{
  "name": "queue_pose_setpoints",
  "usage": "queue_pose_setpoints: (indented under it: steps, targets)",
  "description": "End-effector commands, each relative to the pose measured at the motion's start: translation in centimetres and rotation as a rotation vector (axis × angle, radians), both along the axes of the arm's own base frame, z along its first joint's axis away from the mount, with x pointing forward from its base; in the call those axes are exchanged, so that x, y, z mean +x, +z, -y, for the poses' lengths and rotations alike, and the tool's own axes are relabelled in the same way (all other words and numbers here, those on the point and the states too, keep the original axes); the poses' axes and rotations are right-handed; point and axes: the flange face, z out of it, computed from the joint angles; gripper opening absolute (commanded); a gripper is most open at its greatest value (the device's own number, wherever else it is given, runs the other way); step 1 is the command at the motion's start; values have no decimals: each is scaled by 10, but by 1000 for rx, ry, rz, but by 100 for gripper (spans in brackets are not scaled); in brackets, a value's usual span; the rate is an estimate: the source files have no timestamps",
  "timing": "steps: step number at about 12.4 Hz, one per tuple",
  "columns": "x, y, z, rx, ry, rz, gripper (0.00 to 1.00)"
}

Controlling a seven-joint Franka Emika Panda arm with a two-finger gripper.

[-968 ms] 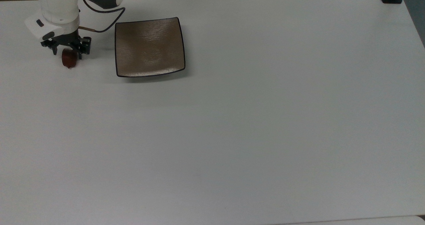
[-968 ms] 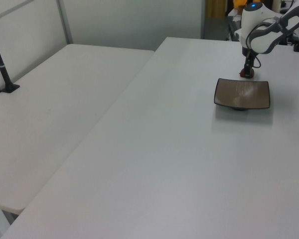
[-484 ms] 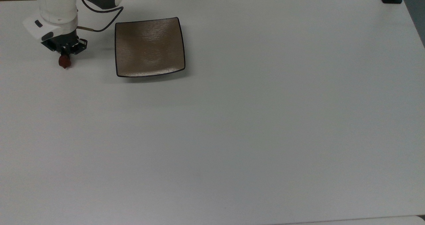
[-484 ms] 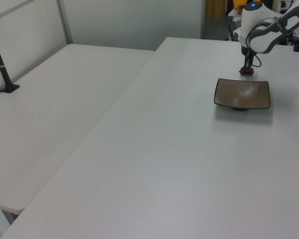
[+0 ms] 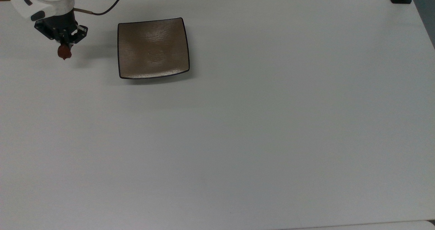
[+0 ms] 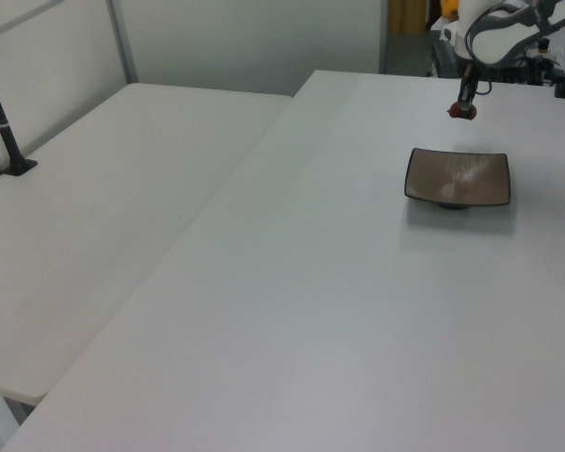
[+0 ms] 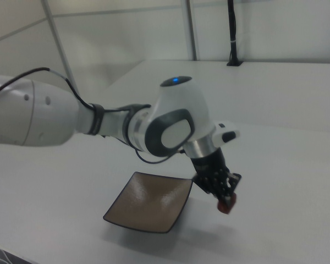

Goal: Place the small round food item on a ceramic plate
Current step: 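Lift the red food item and carry it over the brown plate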

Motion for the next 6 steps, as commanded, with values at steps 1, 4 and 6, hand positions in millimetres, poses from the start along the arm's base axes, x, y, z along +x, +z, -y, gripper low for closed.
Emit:
queue_pose_setpoints:
  steps: [1, 4, 6]
  targets:
    - [-8, 28, -50, 69, 51, -62, 11]
    - [-11, 42, -110, 101, 94, -136, 11]
    - [-9, 33, -159, 153, 104, -181, 16]
